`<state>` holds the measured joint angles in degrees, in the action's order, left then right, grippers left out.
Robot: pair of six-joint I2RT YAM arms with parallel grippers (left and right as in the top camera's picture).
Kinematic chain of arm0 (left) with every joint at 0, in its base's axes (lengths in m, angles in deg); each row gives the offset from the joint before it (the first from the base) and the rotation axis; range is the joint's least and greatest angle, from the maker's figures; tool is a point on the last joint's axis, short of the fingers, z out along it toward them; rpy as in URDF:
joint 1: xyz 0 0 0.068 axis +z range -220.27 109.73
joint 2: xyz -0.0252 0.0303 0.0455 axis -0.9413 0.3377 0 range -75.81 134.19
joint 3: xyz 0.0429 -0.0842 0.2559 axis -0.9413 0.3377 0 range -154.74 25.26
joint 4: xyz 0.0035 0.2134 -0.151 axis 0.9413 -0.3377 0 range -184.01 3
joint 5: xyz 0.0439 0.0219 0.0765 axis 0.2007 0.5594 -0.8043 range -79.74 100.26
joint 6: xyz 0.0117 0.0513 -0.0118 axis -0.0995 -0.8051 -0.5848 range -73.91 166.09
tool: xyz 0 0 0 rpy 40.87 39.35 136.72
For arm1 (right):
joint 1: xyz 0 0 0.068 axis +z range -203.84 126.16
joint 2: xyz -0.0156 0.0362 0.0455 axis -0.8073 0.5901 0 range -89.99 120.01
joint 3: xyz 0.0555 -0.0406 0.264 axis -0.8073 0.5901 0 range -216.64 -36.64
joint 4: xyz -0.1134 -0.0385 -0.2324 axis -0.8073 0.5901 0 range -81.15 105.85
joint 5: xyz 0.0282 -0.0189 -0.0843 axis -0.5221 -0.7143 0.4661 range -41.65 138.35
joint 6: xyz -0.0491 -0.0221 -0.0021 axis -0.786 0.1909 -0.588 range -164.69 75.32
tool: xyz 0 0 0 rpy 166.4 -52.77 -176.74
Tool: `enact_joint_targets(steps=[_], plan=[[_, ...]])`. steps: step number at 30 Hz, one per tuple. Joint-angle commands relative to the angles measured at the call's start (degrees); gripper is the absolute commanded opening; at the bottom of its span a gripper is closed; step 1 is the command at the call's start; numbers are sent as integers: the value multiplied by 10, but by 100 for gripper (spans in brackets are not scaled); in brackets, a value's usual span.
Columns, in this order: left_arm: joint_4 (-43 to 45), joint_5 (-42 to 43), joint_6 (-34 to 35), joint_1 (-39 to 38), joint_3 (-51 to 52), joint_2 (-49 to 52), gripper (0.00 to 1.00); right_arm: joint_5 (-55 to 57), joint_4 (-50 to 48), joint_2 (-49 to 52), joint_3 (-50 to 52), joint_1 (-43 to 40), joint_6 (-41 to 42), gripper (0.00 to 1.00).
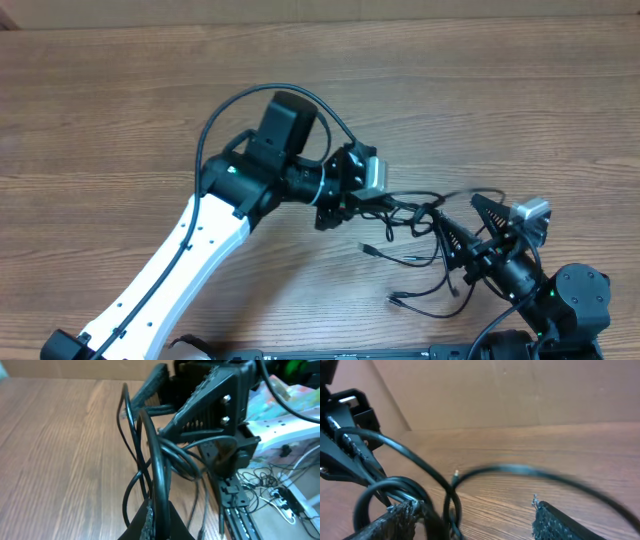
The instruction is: Untangle cables
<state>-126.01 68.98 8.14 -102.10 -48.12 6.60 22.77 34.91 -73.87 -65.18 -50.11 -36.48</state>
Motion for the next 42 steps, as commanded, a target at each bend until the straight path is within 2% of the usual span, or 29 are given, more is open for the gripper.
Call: enact_joint_targets(steps=[1,7,10,15,20,28,42], plan=[[7,16,-13,-24,0,0,4,-30,-9,-5,-15,-2,-28,73],[6,-31,-7,-41,0,0,4,-32,-13,-5,-15,-2,-27,69],[10,-94,-2,-52,0,0,4,-32,-13,-5,-15,-2,-27,68],[42,-221,85,-54,0,0,4,-31,-10,-5,-15,-2,-27,69],[52,-290,111,-54,0,0,4,-16,10,-5,-15,-3,-43,73],[1,-289,56,-77,0,0,4,5,15,-5,-15,-3,-57,73],[23,-281,54,-153,0,0,4,5,17,-5,-15,-2,-68,73]])
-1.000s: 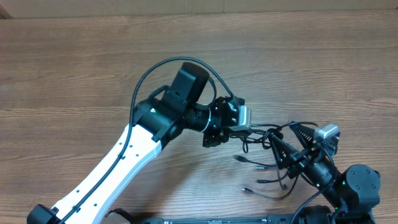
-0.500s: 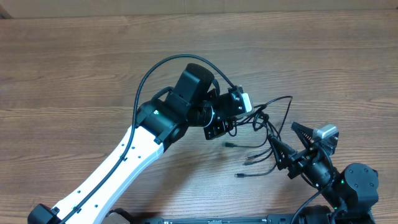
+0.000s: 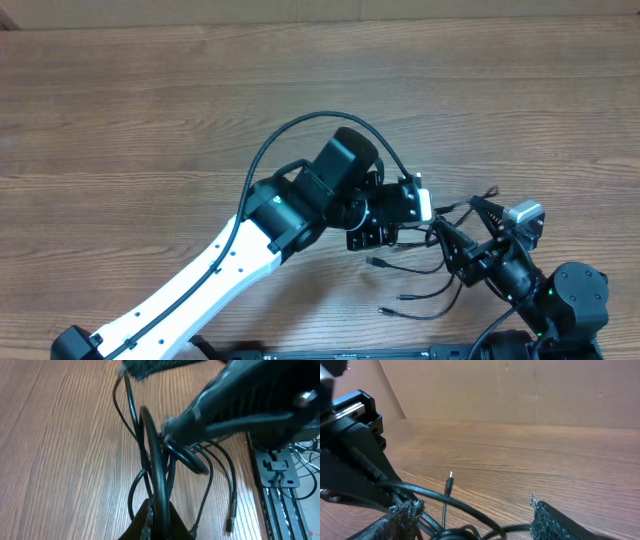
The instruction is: Untangle cables
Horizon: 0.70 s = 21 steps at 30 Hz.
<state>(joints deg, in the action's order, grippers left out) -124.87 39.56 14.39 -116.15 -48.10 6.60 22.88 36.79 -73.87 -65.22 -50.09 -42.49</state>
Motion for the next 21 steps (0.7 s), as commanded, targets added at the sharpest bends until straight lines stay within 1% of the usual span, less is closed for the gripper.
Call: enact_joint_targets(steps=[1,7,11,12,14,15,16,17,21], plan=[[13,17,-9,-14,0,0,4,4,-2,-5,-15,-3,-8,73],[18,78,-9,-25,0,0,4,8,-2,-5,-15,-3,-8,73],[-10,117,-9,-35,0,0,4,15,-1,-5,-15,-3,-6,71],[-20,117,-9,-39,0,0,4,15,-1,-5,-15,-3,-6,67],[-31,117,-9,-43,0,0,4,15,-1,-5,-15,-3,-6,51],[-35,117,-9,-45,0,0,4,15,-1,-5,-15,-3,-6,30],[-37,117,-9,-45,0,0,4,15,-1,-5,-15,-3,-6,14],[-39,116,-9,-45,0,0,4,15,-2,-5,-15,-3,-5,4],[-40,108,-9,-45,0,0,4,15,-2,-5,-15,-3,-5,4]])
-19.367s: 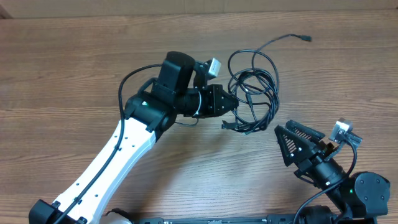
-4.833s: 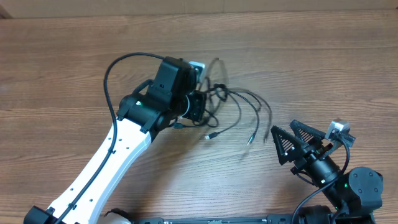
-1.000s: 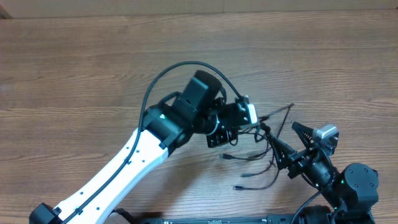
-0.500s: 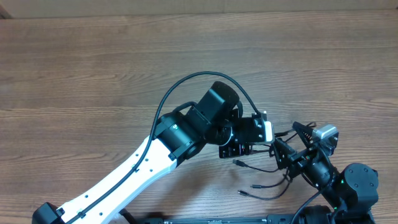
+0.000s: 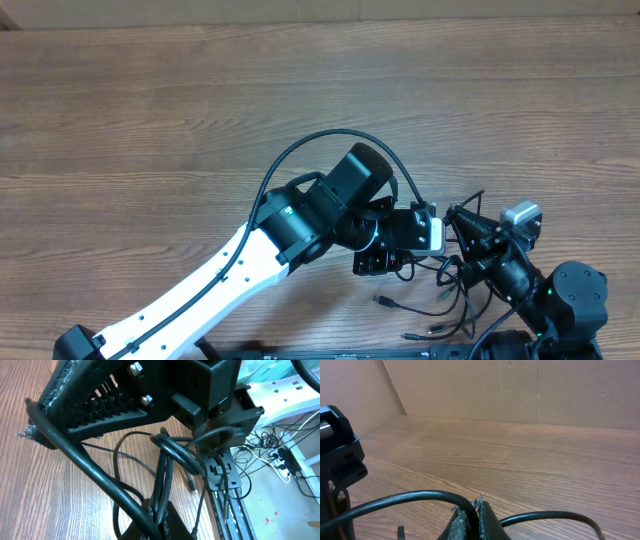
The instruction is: Untangle cables
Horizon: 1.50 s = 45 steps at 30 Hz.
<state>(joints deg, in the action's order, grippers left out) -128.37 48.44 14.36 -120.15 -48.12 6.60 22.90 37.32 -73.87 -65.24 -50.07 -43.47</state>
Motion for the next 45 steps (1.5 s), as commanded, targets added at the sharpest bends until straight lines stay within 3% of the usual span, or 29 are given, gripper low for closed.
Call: enact_joint_targets(steps=[1,6,10,12,18,29,36,42,45], plan=[[-10,-6,-7,-5,0,0,4,17,-8,-5,-15,-3,13,4],[-52,-42,3,-5,0,0,4,29,-14,-5,-15,-3,35,4],[-87,-119,16,-5,0,0,4,30,-22,-5,-15,-3,52,4],[-113,-194,53,-5,0,0,4,30,-26,-5,-15,-3,61,4],[-169,-318,112,-5,0,0,4,66,-21,-5,-15,-3,80,4],[-201,-538,244,-3,0,0,4,125,3,-5,-15,-3,93,4],[-183,-523,251,-3,0,0,4,129,4,-5,-15,-3,93,4],[-117,-458,251,-3,0,0,4,117,3,-5,-15,-3,93,12],[-66,-421,252,-3,0,0,4,108,3,-5,-15,-3,93,33]])
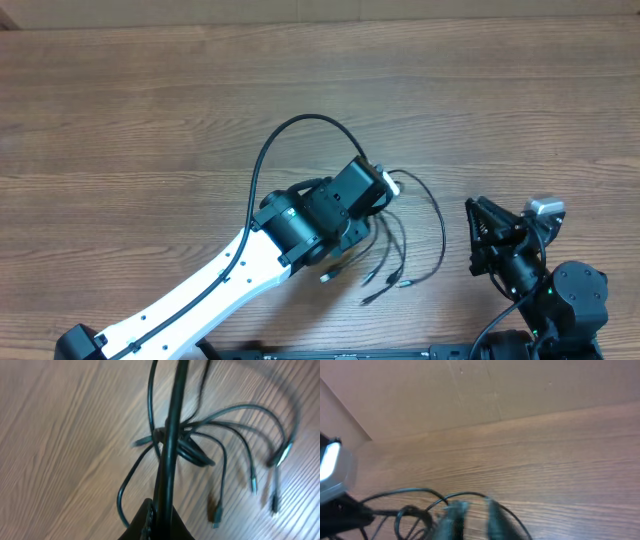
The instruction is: Untangle cables
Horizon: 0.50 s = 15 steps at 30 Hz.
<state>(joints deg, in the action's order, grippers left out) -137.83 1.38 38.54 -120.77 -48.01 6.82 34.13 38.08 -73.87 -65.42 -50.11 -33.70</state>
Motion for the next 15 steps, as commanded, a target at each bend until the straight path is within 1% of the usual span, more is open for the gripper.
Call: enact_joint_targets(steps=[1,4,7,9,12,15], plan=[[47,62,10,3,-1,-2,4,-15,-6,-5,-13,-3,-5,41],[95,75,28,3,-1,-2,4,-36,-10,-5,-13,-2,-5,53],[143,75,61,5,-1,-2,4,-66,-18,-5,-13,-3,-2,61],[166,80,78,5,-1,-2,4,-71,-22,-5,-13,-3,13,63],[193,113,80,7,-1,-3,4,-71,-21,-5,-13,-3,14,64],[218,180,80,7,-1,-3,4,-68,-21,-5,-13,-3,14,64]])
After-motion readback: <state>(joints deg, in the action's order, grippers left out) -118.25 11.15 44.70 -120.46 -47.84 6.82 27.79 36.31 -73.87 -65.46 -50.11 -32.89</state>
